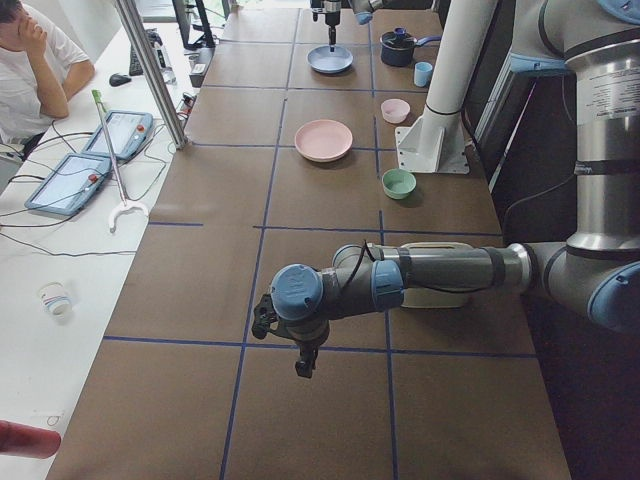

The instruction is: Stack three plates with pink and blue

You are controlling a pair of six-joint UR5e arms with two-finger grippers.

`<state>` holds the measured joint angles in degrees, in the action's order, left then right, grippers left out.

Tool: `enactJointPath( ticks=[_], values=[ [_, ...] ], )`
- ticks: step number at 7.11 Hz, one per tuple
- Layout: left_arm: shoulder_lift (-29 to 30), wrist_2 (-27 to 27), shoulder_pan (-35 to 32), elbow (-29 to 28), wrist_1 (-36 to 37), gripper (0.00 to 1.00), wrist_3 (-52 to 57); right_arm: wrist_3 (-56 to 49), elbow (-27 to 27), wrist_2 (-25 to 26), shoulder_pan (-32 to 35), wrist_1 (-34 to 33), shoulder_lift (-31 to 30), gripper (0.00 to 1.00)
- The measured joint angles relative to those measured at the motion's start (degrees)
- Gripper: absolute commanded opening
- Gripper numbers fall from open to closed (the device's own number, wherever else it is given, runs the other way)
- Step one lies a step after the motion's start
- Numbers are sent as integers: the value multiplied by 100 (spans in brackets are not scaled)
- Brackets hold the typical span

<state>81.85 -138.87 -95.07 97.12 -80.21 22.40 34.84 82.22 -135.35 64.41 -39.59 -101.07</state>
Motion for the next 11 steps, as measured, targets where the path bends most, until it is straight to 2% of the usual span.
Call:
enactJointPath(
  ticks=[6,9,11],
  values=[
    [-142,0,-3,-9,-222,100,1,283,102,-61,-4,238,-31,0],
    [-143,2,-3,-18,-223,100,-45,1390,781,-127,-102,133,164,0],
    [-141,8,-9,-16,-223,100,-66,2517,1182,-55,-508,-184,785,0]
  ],
)
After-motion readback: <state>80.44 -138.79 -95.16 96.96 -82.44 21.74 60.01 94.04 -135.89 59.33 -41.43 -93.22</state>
